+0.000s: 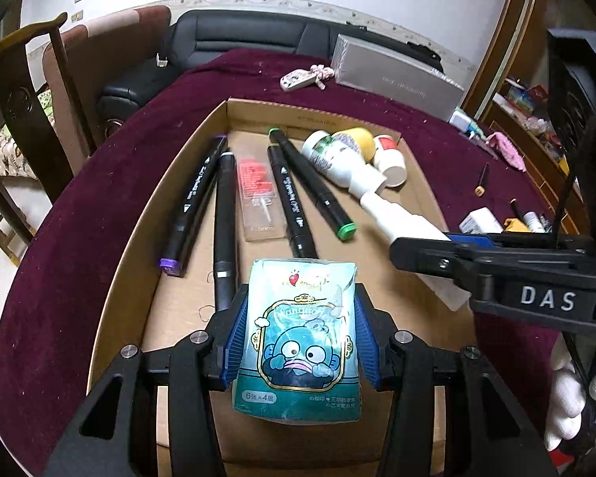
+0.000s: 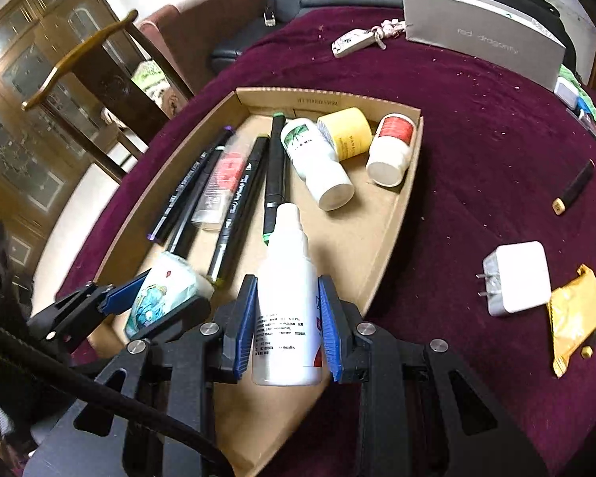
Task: Organize objects
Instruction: 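Carry the snack packet and spray bottle over the cardboard box, then open both tools to drop the packet and bottle into the box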
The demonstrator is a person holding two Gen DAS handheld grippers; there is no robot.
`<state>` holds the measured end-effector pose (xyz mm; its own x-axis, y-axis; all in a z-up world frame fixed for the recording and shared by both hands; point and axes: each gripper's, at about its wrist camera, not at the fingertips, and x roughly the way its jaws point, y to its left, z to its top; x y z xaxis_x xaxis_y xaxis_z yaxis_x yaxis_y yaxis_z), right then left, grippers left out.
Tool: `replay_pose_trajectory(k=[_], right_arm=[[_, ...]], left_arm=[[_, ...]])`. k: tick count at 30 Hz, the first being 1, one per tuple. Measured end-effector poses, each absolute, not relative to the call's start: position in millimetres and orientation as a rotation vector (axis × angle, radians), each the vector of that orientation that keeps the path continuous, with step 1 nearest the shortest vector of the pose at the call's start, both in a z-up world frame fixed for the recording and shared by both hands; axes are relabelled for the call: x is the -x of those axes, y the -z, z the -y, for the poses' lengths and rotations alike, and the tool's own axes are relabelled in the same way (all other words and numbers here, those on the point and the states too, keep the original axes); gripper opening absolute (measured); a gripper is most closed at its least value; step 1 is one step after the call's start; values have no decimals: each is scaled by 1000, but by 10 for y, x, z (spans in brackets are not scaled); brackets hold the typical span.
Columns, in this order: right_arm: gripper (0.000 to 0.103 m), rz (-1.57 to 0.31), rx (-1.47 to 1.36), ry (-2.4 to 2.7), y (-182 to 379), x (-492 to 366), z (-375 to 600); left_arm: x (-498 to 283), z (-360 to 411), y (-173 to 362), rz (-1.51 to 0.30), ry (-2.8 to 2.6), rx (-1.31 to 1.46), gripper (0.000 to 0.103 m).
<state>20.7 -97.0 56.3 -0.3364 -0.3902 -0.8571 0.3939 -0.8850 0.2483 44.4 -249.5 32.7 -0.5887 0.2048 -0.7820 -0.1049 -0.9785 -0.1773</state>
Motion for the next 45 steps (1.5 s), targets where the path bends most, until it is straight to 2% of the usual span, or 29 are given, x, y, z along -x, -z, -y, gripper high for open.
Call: replay_pose_trajectory(k=[13,18,20,24,30,36,45], right_arm=[[28,-31,-1500,2209,-377,-145,1126],[28,-4,-1512,2201,-382,-142,1122],[29,10,-1509,2203,-387,-145,1112],[39,7,-1486,2234,-439,-186,1097],[45,-41,-1402,2311,-601,-276,1073],[46,-126,-1311,2408,-739,-405,1012],[48,-148,-1196,2541,-933,-622,707]], left_arm=[[-356,2629,-261,230,-2624,1354,47],[-400,2678,-336,248,-2622,1342,57],[-405,2689,-365,244,-2624,1341,58],[-414,2721,-399,271,-2617,1335,58],[-478,2801,-474,313,-2630,1279,59],[-560,3020,-588,508,-2644,1221,59],[-666,2807,-733,498,-2667,1182,61]])
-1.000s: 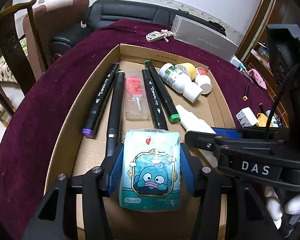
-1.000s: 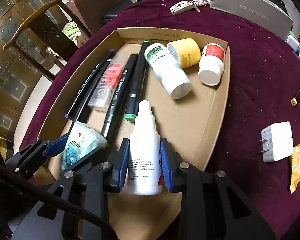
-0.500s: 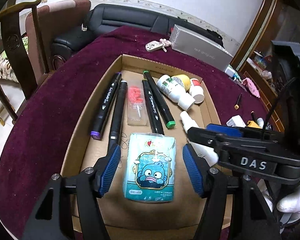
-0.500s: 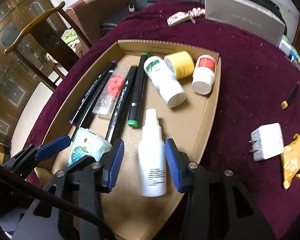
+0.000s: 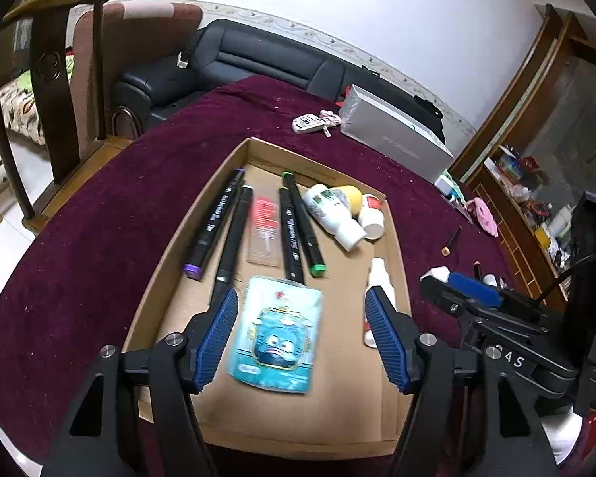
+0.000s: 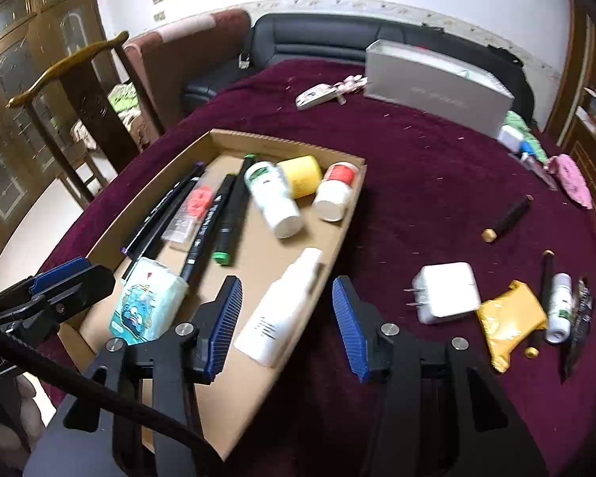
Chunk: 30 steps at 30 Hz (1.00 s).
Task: Organize objects
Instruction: 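Open both tools to drop the packet and bottle into the box, then move both tools back to the pile and grasp the white charger plug with the left tool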
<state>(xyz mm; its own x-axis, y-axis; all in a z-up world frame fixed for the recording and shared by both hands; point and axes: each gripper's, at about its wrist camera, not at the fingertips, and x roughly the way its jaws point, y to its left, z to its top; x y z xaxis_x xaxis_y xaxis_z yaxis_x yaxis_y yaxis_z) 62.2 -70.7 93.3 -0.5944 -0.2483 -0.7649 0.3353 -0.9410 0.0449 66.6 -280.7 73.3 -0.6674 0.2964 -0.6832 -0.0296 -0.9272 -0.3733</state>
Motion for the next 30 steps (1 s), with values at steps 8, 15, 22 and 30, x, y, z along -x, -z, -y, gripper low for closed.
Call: replay_pose_trajectory(k=[8,15,22,30], right_arm=[[55,-197,-1085,2719,-1058,-834,242],[55,-175,-1091,2792,-1007,-888,-183],[56,-95,-1143,2828,-881,-864,-647],[58,-16,-1211,2875,-738,-825,-1163]], left_arm=[[-760,2339,-862,388,-2641,1170,61],[-785,1844,-911,268,-2589,1181,61],[-787,1325,-921,153,-2541,1202,61],[-686,702,-786,15,-2462,1251,61]])
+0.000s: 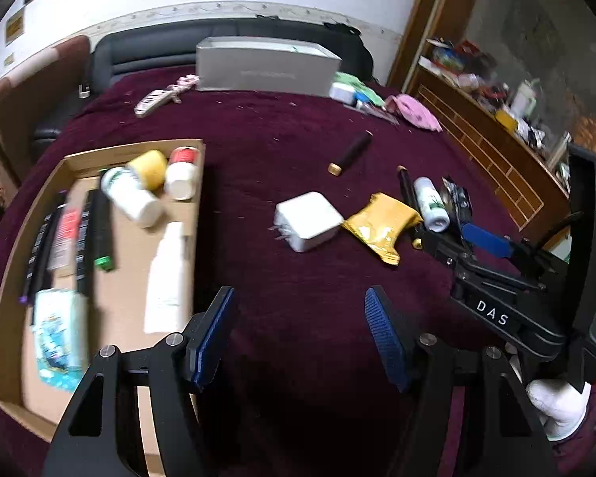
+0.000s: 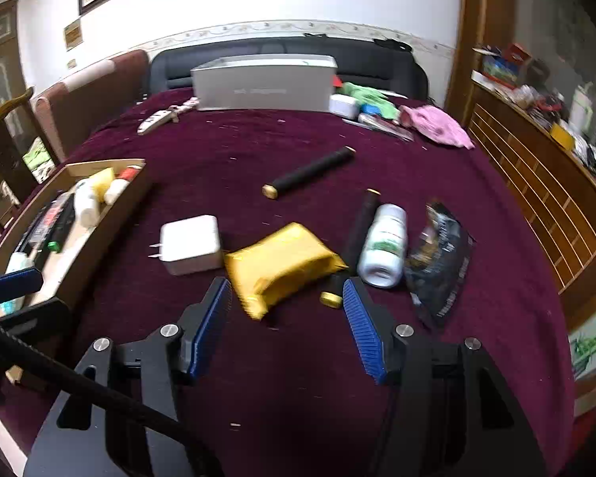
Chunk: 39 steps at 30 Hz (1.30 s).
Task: Organize objects
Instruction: 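Move both tools back to the pile and grasp the white charger plug with the left tool, then hold the white plug with the left tool while the right tool grasps the yellow packet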
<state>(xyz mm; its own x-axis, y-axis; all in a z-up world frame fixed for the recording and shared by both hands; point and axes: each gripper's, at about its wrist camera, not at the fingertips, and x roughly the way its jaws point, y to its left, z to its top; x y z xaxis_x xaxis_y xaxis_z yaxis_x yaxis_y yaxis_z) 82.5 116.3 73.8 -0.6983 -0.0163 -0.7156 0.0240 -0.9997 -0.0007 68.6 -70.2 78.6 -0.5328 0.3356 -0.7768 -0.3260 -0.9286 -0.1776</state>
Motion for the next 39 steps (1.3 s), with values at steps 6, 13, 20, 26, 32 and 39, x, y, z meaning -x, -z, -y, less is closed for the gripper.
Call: replay_pose_trajectory(k=[6,13,20,26,32,39], right_arm=[[60,163,-1253,2902,-648,-770,-1698],[60,600,-1239,2925,-473,-751,-2423],[61,775,-1262,2889,-338,-705,-2635],[63,787,-1267,2870,-302,-698,-2629],[64,766,-1266,2879,-302,-700,-2607],[65,702,-1276,2904,-297,-684,-2565]], left_arm=[[-508,372,-745,-163,-2469,1210,61],[-151,69,-626,-575,-2450,1077,60],[179,-222,-244,-823,-2249,1158,61],[333,-242,-244,-713,-2242,1136,70],[347,15,-229,-414,-2253,1276,51],[-155,144,-352,-286,-2234,1233,51]])
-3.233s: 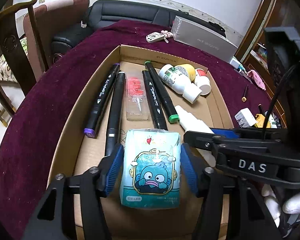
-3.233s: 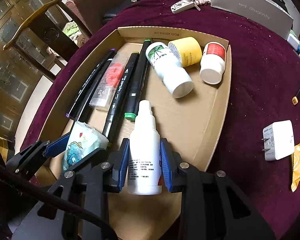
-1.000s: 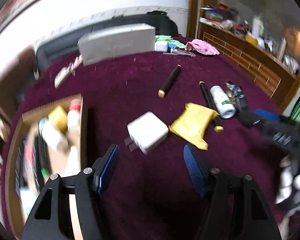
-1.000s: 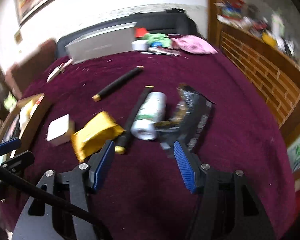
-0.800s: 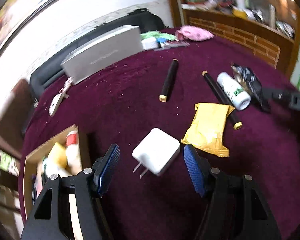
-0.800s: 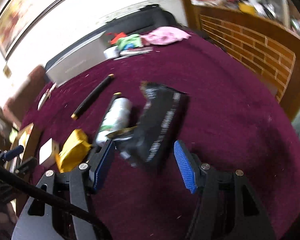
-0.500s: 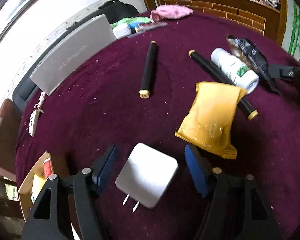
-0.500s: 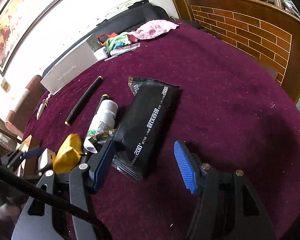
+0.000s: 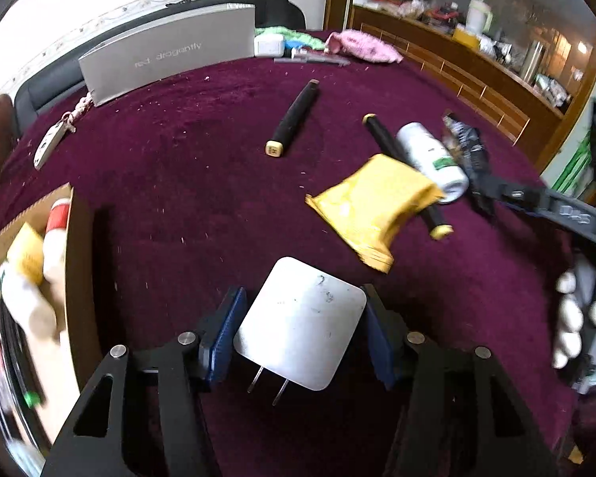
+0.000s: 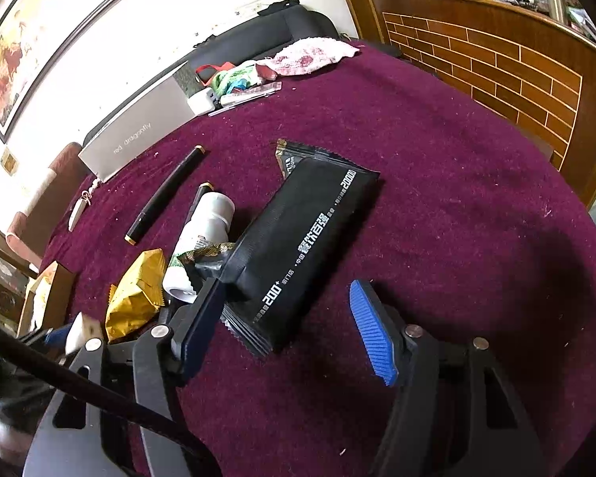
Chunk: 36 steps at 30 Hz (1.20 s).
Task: Organize objects
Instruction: 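Hold the white plug with the left tool while the right tool grasps the yellow packet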
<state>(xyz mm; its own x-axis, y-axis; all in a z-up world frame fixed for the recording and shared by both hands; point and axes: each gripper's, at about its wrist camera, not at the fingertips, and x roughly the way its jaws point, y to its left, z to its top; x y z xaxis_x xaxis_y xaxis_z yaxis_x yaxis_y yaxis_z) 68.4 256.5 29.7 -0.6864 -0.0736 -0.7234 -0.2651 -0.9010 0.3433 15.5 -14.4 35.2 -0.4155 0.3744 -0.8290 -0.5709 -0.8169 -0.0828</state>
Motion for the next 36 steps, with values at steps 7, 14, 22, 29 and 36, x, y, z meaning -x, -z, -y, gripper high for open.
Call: replay_pose_trajectory(k=[7,14,22,29,36], right_arm=[[65,-687,1147,-2760,-391,-745,-2541],[66,-724,1221,-2903,-667,-678,-2269],[69,-1066,1707,-2888,-409,-257,-1746],[69,-1110,1662,-2706,-240,-44,-1693],[69,-991,1564,-2638,-303,264,-1551]], left_arm=[[-430,370,-686,-111,-2296,1107,51],[-608,714,-848,-30,-2358,1046,51],[-710,1072,-868,32,-2403,1005,51],[-728,1313,-850,98,-2422,985,51],[-715,1499,-834,147,-2429,965,52]])
